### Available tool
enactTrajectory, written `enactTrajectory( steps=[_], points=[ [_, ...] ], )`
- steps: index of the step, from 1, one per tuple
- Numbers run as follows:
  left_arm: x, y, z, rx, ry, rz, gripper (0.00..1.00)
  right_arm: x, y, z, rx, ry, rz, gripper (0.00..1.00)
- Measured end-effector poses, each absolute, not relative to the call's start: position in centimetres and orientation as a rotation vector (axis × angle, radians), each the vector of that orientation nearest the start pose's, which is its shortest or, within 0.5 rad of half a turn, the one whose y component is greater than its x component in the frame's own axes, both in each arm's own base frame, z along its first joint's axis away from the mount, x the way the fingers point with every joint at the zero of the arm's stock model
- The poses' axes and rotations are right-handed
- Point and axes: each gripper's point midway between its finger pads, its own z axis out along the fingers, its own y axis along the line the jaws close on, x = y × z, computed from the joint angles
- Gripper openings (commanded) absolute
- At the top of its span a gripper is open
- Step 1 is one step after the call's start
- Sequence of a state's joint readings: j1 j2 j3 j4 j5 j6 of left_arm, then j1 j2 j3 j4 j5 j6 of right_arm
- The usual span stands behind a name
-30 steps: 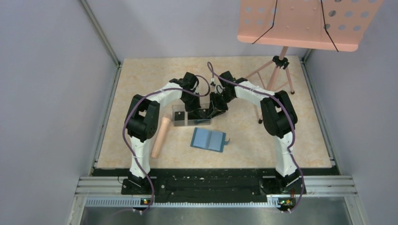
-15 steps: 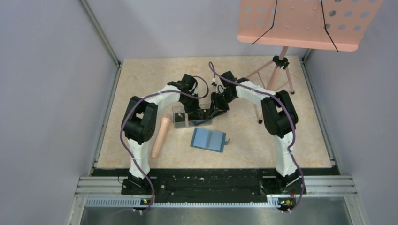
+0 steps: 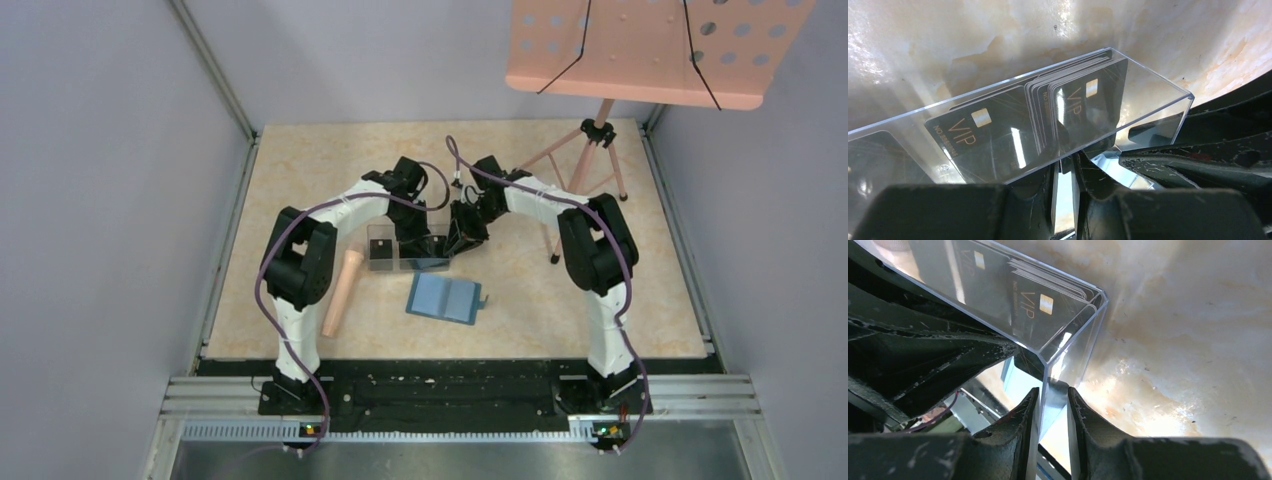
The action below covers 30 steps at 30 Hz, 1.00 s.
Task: Put the credit cards into the card holder
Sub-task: Pick up the credit card from the storage box.
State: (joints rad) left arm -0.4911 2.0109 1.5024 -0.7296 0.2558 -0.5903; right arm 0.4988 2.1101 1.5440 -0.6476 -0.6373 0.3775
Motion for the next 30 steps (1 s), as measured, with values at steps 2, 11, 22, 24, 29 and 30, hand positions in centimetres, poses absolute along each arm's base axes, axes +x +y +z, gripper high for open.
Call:
enactTrajectory(
  steps=[2, 11, 22, 24, 29, 30],
  points=[
    [33.9, -25.7, 5.1, -0.078, 2.934, -0.57, 0.19, 31.9, 30.9, 5.3, -0.347, 2.883, 1.103, 0.13],
    [34.2, -25.6, 5.9, -0.065, 2.933, -0.555, 0.09, 31.3, 30.9, 5.2, -0.327, 2.894, 1.131, 0.13],
    [34.3, -25.7, 6.8, -0.004, 2.932, -0.518, 0.11, 31.2, 30.9, 5.2, -0.317, 2.901, 1.132, 0.13],
    [34.5, -25.9, 7.1, 0.015, 2.923, -0.519, 0.11, 31.2, 30.9, 5.2, -0.316, 2.904, 1.131, 0.13],
    [34.3, -26.2, 7.3, 0.033, 2.924, -0.547, 0.15, 31.1, 30.8, 5.2, -0.313, 2.91, 1.129, 0.13],
    [34.3, -26.3, 7.4, 0.034, 2.925, -0.557, 0.15, 31.1, 30.8, 5.2, -0.313, 2.91, 1.13, 0.13]
  ],
)
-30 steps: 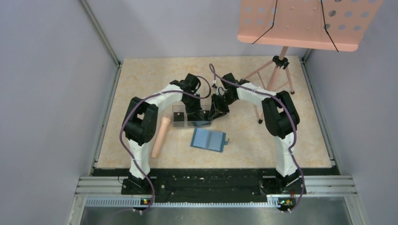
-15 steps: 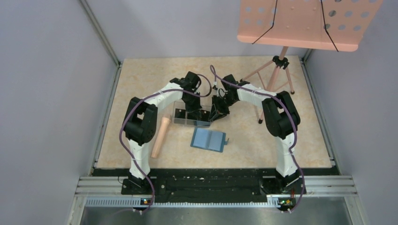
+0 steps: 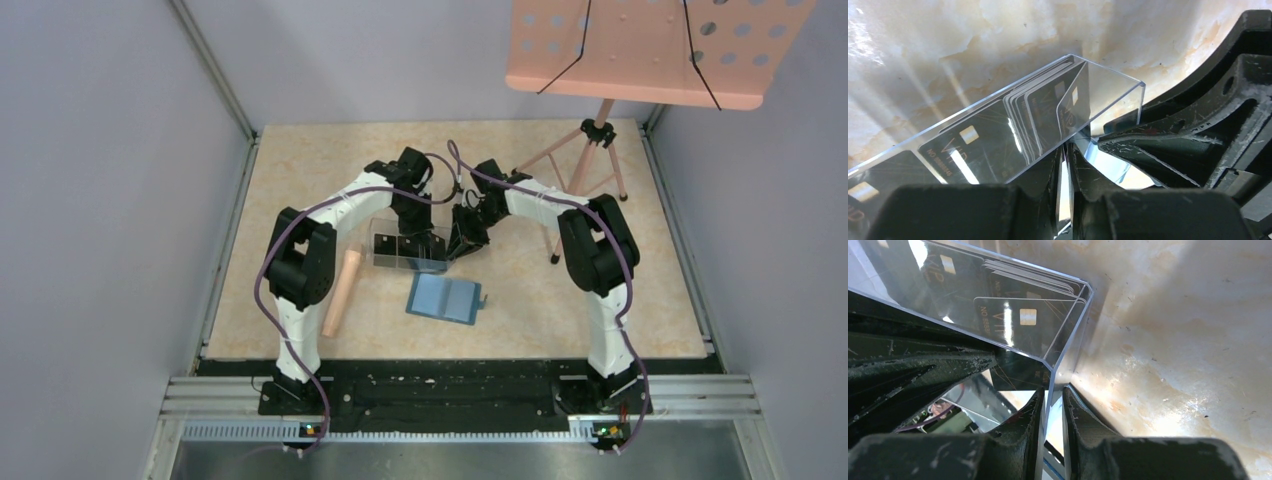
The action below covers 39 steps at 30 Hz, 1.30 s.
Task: Put the credit cards into the card holder
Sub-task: Pick up the credit card from the storage box.
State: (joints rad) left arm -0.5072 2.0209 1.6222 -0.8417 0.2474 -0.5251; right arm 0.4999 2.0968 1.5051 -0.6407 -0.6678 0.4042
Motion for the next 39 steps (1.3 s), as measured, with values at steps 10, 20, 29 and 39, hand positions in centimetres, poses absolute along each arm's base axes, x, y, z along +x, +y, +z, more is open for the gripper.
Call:
enactTrajectory(
  steps=[10, 20, 29, 39],
  points=[
    [34.1, -27.2, 7.7, 0.05, 2.92, -0.635, 0.21, 31.0, 30.8, 5.2, -0.31, 2.914, 1.129, 0.13],
    [33.9, -27.6, 7.2, 0.046, 2.923, -0.675, 0.04, 31.1, 30.9, 5.3, -0.298, 2.913, 1.134, 0.14],
    [34.1, -27.4, 6.9, 0.028, 2.923, -0.655, 0.0, 31.2, 30.9, 5.4, -0.288, 2.911, 1.126, 0.2],
    [35.2, -25.9, 6.7, -0.031, 2.91, -0.599, 0.0, 32.4, 31.5, 8.9, -0.299, 2.798, 1.141, 0.48]
  ],
)
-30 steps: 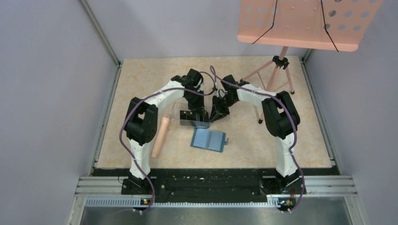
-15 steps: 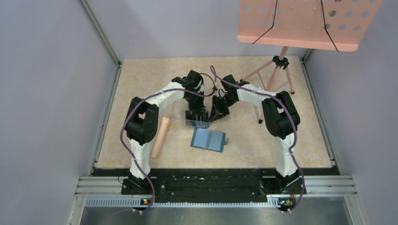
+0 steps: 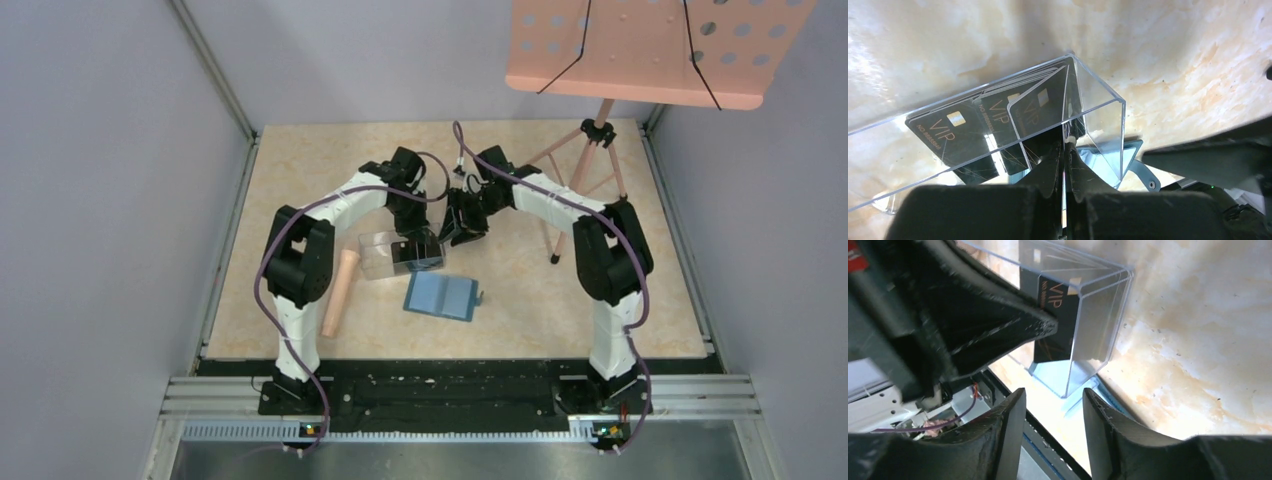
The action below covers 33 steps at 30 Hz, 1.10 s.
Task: Put the credit cards into the card holder
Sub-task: Pick up the credit card from the storage box.
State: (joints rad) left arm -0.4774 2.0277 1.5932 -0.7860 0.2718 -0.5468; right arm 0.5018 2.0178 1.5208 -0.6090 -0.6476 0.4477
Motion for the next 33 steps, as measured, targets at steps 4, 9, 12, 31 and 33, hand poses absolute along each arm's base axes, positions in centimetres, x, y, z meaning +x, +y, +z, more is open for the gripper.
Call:
enactTrajectory(
  steps=[4, 9, 12, 31, 33],
  points=[
    [36.0, -24.9, 6.9, -0.065, 2.897, -0.587, 0.0, 33.0, 31.5, 11.0, -0.303, 2.73, 1.146, 0.53],
    [35.9, -23.9, 9.0, -0.066, 2.844, -0.623, 0.0, 33.3, 30.9, 12.9, -0.269, 2.637, 1.21, 0.56],
    [35.4, -23.7, 11.3, -0.058, 2.785, -0.705, 0.0, 33.2, 30.2, 13.4, -0.224, 2.599, 1.283, 0.57],
    [29.8, -27.5, 18.8, 0.12, 2.455, -1.396, 0.0, 28.5, 30.9, 17.6, -0.237, 2.298, 1.893, 0.45],
    [29.7, -27.8, 19.5, 0.129, 2.421, -1.432, 0.0, 28.4, 31.0, 18.2, -0.236, 2.264, 1.93, 0.41]
  ],
)
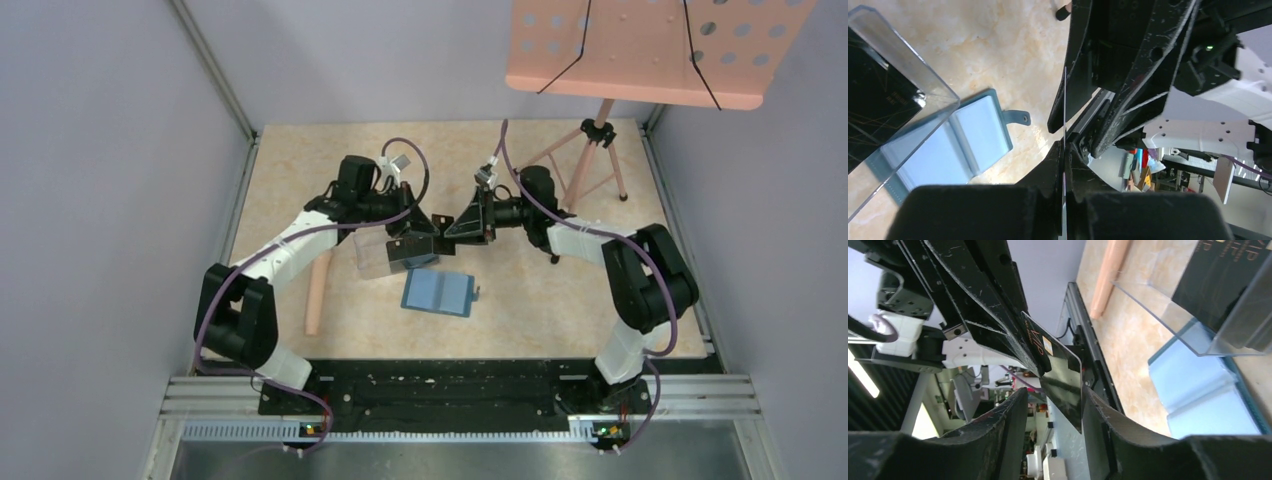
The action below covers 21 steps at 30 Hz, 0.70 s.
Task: Put the credit cards into the card holder
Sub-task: Pick up the credit card from the storage box.
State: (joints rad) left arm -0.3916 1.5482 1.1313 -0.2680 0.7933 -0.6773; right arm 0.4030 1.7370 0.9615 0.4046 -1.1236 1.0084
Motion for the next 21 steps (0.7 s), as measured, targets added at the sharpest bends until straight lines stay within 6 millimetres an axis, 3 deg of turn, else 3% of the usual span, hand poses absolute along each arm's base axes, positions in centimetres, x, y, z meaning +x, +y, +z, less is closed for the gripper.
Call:
enactTrajectory(
  steps=[6, 9, 10, 14, 21],
  points=[
    [29.2, -27.9, 21.0, 0.143, 2.352, -1.483, 0.0, 27.8, 31.0, 19.7, -0.226, 2.167, 2.027, 0.28],
    [29.0, -28.0, 21.4, 0.14, 2.338, -1.502, 0.04, 27.6, 30.9, 20.0, -0.223, 2.146, 2.044, 0.03],
    [28.9, -28.0, 21.5, 0.142, 2.334, -1.513, 0.09, 27.6, 30.9, 20.0, -0.221, 2.144, 2.047, 0.0],
    [28.8, -28.0, 21.3, 0.128, 2.336, -1.515, 0.3, 27.4, 30.8, 20.5, -0.227, 2.132, 2.061, 0.0],
    [27.9, -27.7, 20.3, 0.11, 2.36, -1.458, 0.41, 27.2, 30.6, 20.5, -0.227, 2.146, 2.011, 0.0]
  ],
)
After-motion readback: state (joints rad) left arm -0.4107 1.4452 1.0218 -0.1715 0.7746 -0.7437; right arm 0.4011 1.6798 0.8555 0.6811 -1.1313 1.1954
